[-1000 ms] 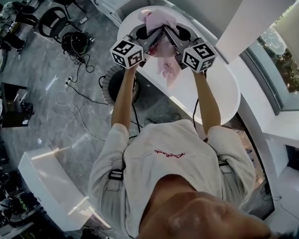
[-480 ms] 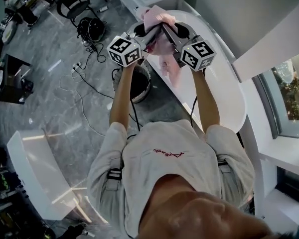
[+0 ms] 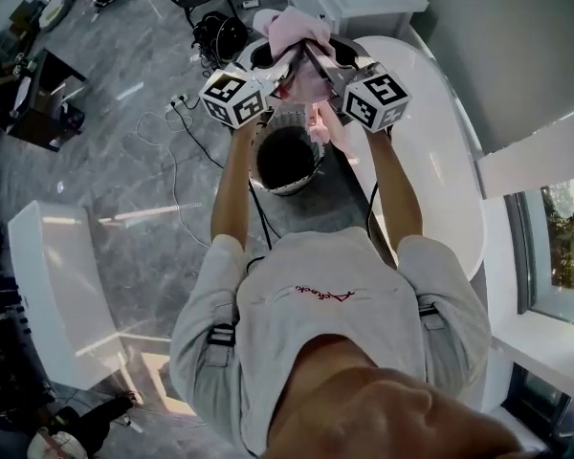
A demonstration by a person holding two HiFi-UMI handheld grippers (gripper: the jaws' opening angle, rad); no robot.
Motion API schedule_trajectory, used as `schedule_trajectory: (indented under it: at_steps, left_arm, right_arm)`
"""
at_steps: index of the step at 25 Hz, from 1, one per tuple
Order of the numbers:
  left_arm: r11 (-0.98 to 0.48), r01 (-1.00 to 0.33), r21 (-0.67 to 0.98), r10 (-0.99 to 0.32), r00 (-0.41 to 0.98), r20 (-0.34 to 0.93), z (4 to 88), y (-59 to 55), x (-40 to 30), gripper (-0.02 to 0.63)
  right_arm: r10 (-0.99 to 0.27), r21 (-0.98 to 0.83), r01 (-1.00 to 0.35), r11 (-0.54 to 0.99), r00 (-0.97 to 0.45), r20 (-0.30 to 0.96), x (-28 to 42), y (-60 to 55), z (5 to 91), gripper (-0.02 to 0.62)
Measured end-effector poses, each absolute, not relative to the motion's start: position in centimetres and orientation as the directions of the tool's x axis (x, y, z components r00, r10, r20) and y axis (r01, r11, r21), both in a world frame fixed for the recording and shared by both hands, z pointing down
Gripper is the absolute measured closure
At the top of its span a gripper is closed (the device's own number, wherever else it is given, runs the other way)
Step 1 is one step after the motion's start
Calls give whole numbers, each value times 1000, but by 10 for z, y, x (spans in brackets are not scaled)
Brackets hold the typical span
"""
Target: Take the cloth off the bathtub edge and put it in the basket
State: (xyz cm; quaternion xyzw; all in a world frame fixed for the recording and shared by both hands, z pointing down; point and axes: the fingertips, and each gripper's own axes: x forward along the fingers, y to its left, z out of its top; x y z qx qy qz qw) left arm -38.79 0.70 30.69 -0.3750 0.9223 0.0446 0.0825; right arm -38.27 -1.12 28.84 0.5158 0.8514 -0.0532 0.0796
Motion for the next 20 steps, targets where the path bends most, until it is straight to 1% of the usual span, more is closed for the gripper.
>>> schedule_trajectory:
  at_steps: [9, 16, 20]
  left_arm:
    - [826, -563, 34, -546, -813, -203, 310, 128, -351, 514]
    - [864, -500, 55, -483, -856, -184, 323, 166, -341, 515]
    - [876, -479, 56, -463, -868, -178, 324, 177, -350, 515]
  right_arm:
    - [937, -12, 955, 295, -292, -191, -349, 109, 293, 529]
    - [957, -44, 973, 227, -232, -176, -341, 147, 307, 529]
    - [963, -57, 978, 199, -206, -175, -351, 158, 309, 529]
